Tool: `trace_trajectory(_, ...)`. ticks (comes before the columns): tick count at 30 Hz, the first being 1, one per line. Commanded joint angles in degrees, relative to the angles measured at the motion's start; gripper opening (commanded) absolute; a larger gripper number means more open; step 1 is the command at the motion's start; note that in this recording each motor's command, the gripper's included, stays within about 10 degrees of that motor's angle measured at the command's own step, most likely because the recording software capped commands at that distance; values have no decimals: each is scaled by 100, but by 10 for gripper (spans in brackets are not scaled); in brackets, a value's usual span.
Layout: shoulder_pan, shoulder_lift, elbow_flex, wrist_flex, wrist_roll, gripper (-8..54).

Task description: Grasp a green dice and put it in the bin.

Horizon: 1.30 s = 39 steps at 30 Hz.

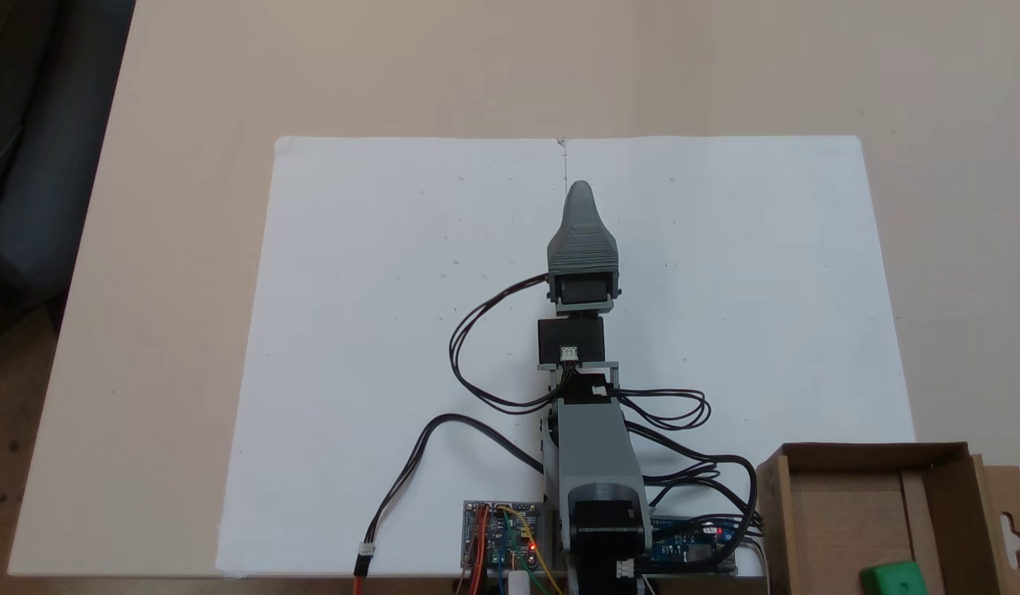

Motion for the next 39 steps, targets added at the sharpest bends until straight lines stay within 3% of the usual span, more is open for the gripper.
trace_trajectory(1, -62, 624, 396, -527, -88, 454)
trace_trajectory(39, 729, 606, 396, -35, -62, 454)
